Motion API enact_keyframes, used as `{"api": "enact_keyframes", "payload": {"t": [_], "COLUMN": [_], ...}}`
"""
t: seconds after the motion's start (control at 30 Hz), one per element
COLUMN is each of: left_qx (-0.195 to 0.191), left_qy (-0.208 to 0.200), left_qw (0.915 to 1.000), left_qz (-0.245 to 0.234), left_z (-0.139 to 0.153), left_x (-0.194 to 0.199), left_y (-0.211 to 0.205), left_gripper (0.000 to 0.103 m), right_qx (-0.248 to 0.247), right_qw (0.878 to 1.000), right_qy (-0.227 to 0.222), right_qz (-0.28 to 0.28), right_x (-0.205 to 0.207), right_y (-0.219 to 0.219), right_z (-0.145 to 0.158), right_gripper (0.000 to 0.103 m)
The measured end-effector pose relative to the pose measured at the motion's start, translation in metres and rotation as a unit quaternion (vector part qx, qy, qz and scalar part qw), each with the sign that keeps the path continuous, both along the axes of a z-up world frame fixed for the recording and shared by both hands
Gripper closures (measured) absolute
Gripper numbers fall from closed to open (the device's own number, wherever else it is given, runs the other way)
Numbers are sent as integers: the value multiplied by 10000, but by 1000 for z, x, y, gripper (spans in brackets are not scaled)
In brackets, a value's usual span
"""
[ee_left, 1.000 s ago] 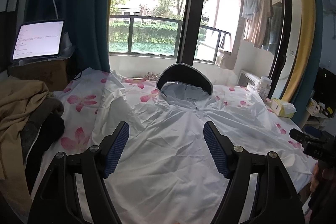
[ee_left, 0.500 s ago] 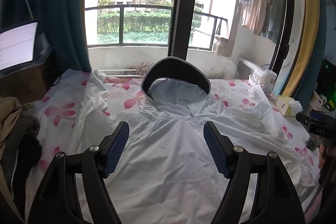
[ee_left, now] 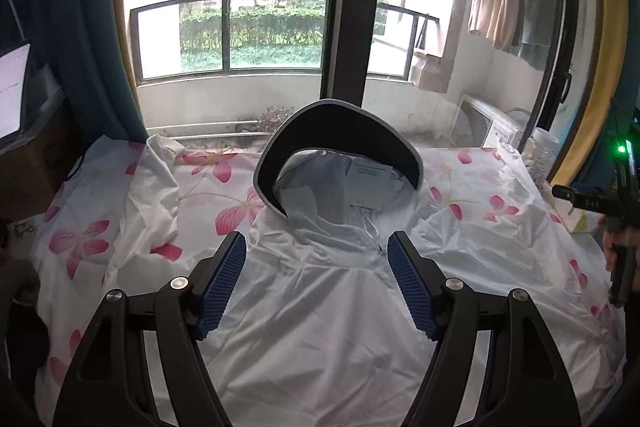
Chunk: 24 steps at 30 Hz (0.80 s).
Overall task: Fold large clothes
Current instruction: 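Grasp the side edge of the white jacket with the right gripper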
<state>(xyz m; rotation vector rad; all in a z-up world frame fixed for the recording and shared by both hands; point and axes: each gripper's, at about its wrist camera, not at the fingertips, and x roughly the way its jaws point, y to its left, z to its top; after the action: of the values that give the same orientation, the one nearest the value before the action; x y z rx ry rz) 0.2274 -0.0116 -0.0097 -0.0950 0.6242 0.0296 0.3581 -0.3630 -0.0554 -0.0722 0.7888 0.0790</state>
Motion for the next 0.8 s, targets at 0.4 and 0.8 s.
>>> {"api": "enact_keyframes", "payload": {"t": [0.4,0.8], "left_qx": [33,-32], "left_qy": [240,296], "left_qw": [9995,9992], "left_qz": [207,277], "left_z": [-19,-24], "left_x": [31,36], "left_y": [10,20], "left_gripper": [27,27], "right_qx": [-267,-290], "right_qw": [9980,9983], "right_qy": [390,268], "right_qz": [-424,-422], "right_x": [77,85], "right_y": [-14,-16], "right_z": [-29,-25], "right_gripper": [58,101]}}
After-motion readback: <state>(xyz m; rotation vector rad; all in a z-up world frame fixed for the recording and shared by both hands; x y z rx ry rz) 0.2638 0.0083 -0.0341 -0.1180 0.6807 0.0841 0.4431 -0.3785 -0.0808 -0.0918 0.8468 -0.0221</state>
